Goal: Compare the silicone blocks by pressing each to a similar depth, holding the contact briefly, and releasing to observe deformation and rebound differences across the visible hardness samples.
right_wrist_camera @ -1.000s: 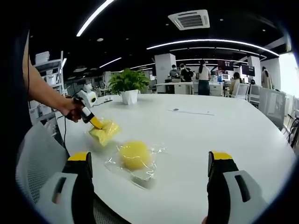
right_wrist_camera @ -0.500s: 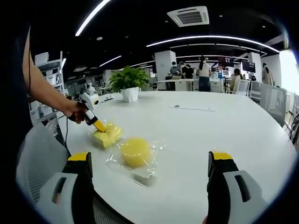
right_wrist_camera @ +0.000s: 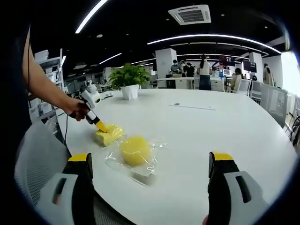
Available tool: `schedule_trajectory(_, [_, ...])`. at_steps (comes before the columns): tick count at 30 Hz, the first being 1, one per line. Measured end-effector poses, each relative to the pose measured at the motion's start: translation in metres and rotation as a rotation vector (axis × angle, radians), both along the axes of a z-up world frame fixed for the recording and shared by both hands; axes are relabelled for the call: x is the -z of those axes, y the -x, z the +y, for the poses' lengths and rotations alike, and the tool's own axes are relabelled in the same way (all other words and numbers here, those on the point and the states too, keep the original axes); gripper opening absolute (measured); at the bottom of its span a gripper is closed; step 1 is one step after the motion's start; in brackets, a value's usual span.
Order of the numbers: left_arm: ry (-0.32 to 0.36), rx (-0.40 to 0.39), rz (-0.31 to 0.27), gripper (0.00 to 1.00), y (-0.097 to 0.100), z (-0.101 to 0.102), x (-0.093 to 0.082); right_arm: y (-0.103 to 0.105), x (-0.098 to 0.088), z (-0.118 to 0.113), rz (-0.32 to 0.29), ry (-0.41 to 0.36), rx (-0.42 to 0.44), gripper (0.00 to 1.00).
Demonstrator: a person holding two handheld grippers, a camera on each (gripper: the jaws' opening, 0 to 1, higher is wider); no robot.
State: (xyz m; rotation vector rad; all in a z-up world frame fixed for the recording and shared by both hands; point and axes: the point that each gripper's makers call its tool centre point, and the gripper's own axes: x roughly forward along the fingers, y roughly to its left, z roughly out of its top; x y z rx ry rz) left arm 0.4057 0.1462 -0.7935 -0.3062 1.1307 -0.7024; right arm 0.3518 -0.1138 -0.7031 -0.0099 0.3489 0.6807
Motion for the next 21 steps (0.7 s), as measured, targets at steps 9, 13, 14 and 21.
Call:
schedule_trajectory(9, [0.022, -0.028, 0.000, 0.19, -0.004, 0.006, 0.002, 0.000, 0.002, 0.000, 0.006, 0.018, -0.003, 0.96])
schedule_trajectory(13, [0.073, -0.041, -0.023, 0.33, -0.001, 0.005, -0.004, 0.000, 0.002, 0.000, 0.006, 0.020, 0.001, 0.96])
schedule_trajectory(14, [0.074, -0.041, -0.031, 0.36, 0.000, 0.006, -0.005, 0.000, 0.002, 0.000, 0.006, 0.019, 0.002, 0.96])
schedule_trajectory(21, [0.014, -0.055, -0.267, 0.76, -0.008, 0.030, -0.023, -0.001, 0.002, -0.001, 0.005, 0.013, 0.005, 0.96])
